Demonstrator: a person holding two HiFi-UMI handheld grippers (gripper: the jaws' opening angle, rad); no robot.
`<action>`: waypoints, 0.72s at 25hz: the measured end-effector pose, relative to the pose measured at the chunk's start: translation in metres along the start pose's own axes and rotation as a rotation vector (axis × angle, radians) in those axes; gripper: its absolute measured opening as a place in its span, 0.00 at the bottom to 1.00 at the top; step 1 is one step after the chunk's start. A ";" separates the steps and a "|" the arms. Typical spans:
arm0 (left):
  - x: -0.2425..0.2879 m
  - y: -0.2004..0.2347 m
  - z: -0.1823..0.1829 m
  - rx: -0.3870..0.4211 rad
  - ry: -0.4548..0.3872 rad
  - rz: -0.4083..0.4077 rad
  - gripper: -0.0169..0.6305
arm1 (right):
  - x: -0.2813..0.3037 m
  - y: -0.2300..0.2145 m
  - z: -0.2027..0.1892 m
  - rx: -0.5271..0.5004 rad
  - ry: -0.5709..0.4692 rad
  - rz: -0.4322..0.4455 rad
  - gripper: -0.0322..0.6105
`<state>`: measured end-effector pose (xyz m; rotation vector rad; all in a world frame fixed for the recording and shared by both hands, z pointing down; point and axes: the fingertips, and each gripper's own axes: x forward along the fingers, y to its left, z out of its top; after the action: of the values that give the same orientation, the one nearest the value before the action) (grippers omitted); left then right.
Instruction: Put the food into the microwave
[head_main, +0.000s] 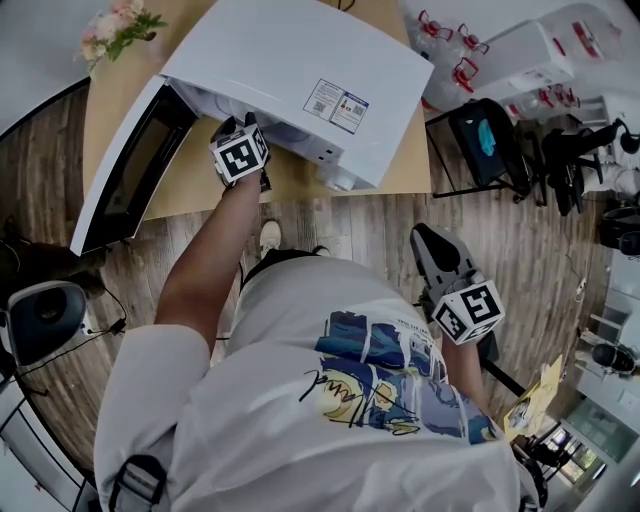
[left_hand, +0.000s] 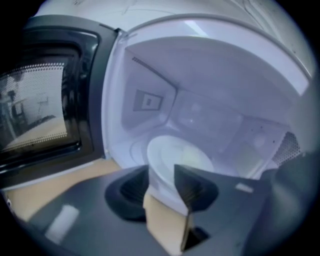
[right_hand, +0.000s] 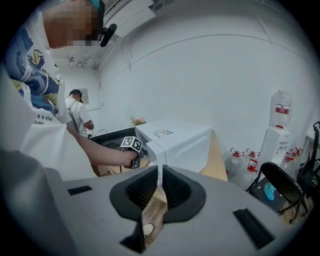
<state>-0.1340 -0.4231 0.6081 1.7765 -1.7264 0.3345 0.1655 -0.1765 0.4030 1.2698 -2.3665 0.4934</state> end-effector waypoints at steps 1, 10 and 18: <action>-0.001 0.000 0.000 0.001 -0.002 0.003 0.27 | -0.001 -0.001 -0.001 -0.001 0.000 0.003 0.09; -0.029 -0.002 -0.005 -0.004 -0.026 0.017 0.27 | -0.003 -0.007 -0.005 -0.018 -0.013 0.073 0.09; -0.064 -0.011 -0.014 -0.003 -0.046 0.014 0.14 | -0.007 -0.015 -0.010 -0.046 -0.032 0.158 0.08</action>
<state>-0.1267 -0.3637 0.5786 1.7837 -1.7707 0.2986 0.1840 -0.1747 0.4101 1.0834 -2.5030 0.4664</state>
